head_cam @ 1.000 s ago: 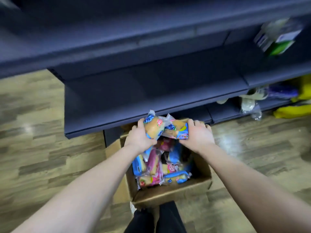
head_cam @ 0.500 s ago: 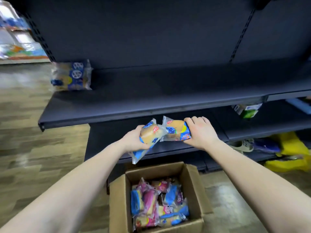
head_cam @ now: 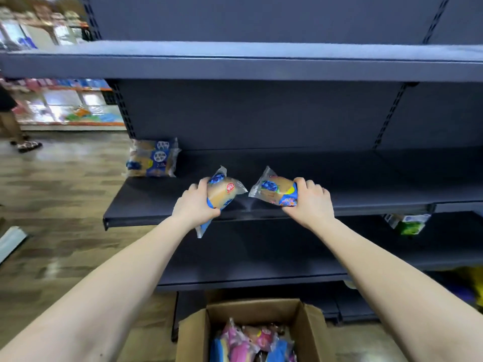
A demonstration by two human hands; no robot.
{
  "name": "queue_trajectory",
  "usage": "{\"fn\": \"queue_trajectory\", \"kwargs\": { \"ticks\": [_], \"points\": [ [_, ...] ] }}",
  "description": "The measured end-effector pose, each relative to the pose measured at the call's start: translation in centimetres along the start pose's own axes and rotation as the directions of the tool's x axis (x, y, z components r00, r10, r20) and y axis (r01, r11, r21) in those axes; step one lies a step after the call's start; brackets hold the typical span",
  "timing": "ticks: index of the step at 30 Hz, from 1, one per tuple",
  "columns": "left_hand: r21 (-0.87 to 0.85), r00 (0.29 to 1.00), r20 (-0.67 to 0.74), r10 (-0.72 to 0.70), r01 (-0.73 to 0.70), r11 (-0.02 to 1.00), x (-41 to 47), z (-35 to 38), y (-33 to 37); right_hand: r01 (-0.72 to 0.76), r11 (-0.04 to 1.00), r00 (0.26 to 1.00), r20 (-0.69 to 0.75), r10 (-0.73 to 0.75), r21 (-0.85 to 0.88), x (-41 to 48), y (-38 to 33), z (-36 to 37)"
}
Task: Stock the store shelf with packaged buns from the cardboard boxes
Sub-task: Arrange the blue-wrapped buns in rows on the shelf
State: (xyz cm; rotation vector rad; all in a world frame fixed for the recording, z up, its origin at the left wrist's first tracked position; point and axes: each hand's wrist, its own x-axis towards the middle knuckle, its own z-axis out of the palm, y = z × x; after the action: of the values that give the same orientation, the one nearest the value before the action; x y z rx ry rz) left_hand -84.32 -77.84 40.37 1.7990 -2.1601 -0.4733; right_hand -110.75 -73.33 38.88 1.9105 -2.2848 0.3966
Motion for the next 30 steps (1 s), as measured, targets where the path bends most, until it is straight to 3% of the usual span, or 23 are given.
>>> {"fn": "queue_trajectory", "kwargs": {
  "ticks": [7,14,21,30],
  "points": [
    [0.118,0.999,-0.021,-0.043,0.045,0.992,3.3,-1.6,-2.9,-0.045,0.999,0.997,0.061,0.047,-0.029,3.0,-4.4,1.7],
    [0.166,0.998,0.056,0.008,-0.018,0.986,8.0,-3.0,-4.0,-0.102,0.994,0.992,0.073,0.105,-0.037,6.6,-8.3,2.0],
    [0.173,0.995,0.1,0.007,-0.024,0.985,10.6,-0.6,-5.2,-0.058,0.994,0.948,0.307,0.083,-0.089,7.7,-8.2,4.2],
    [0.133,0.995,0.083,0.05,-0.061,0.989,12.0,0.6,-6.0,-0.098,0.995,0.94,0.327,0.102,-0.028,8.6,-9.0,6.2]
  ]
}}
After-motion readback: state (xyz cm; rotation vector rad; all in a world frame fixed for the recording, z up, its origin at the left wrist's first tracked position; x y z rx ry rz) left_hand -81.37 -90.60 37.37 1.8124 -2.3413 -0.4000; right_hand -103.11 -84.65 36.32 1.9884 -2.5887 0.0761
